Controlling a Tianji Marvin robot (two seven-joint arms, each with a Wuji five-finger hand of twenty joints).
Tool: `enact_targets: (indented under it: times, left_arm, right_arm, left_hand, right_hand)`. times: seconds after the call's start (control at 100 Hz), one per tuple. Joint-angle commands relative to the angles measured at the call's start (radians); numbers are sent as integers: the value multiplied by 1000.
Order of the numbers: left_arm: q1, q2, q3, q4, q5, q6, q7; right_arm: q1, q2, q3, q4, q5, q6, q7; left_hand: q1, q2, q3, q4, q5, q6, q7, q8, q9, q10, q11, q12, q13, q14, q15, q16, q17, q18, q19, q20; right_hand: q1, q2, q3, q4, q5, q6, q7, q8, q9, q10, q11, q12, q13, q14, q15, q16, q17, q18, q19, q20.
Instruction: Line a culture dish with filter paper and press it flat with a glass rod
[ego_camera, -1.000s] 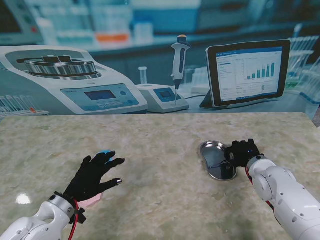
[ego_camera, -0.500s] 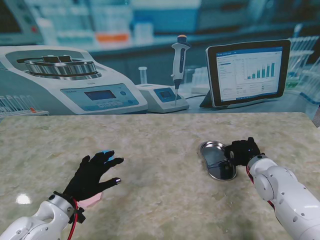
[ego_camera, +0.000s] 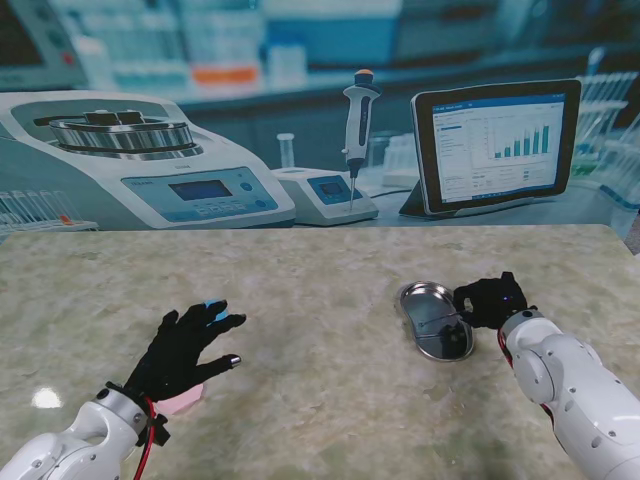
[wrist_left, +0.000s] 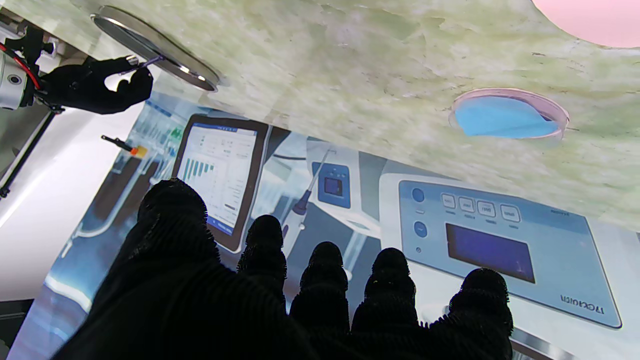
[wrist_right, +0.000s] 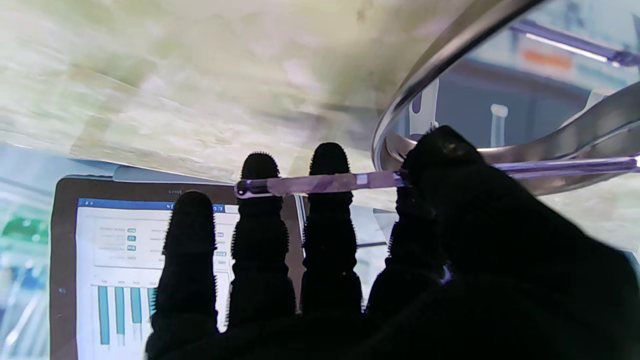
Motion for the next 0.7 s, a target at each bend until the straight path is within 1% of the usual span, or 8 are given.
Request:
enact_targets:
  times: [0.0,0.1,0.28,0.4,0.69]
  left_arm:
    - [3,-1,0,-7,1,5,-4]
    - [3,-1,0,-7,2,6,-3]
    - [2,-1,1,-8,2,8,-5]
    - [1,-1,2,-8,2,8,-5]
    - [-7,0,6,-7,5,7,-8]
  right_arm:
    - [-15,-3,9,-17,6,-4,-4]
    - [-29,-6,30,-38,11,-10,-7]
    - [-56,-12,67,-81,22,-23,-12]
    - [-77,-17,88,-118,37,-36,-14]
    - [-139,-30,132,-231,80,-72,-11]
  left_hand:
    - [1,44,-24,21,-27,-5,-29,-11,-38,-21,-22,-31,-29,-7,-25,-14,-3,-24,-47,-40]
    - [0,44,-25,21,-27,-4,-28,-12,-38,-22,-22,-33,-29,-7,-25,-15,-3,-24,-48,-41]
    - [0,45,-24,21,-29,-5,-30,-12,-38,-22,-23,-36,-29,-6,-26,-17,-3,-24,-48,-41]
    - [0,44,-24,21,-29,-5,-30,-13,-38,-20,-22,-36,-28,-5,-25,-17,-3,-24,-48,-42]
    - [1,44,-24,21,-28,-4,-29,-13,-37,-22,-18,-31,-29,-5,-23,-15,-3,-26,-48,-43]
  right_hand:
    - [48,71,10,-20,88,-22,65,38,20,-20,12,19,33,-12,13,14,1,20,34,-7]
    - [52,69,15,-21,91,-11,68,36,35,-19,9,24,53,-17,17,18,10,18,37,-10]
    - [57,65,26,-22,93,16,72,30,63,-4,12,36,120,-25,52,38,51,7,54,-14]
    - [59,63,32,-23,94,33,76,25,81,7,20,45,157,-21,73,52,82,-1,69,-15]
    - [65,71,31,-24,84,68,91,12,142,45,111,112,224,6,196,136,142,-3,129,-12]
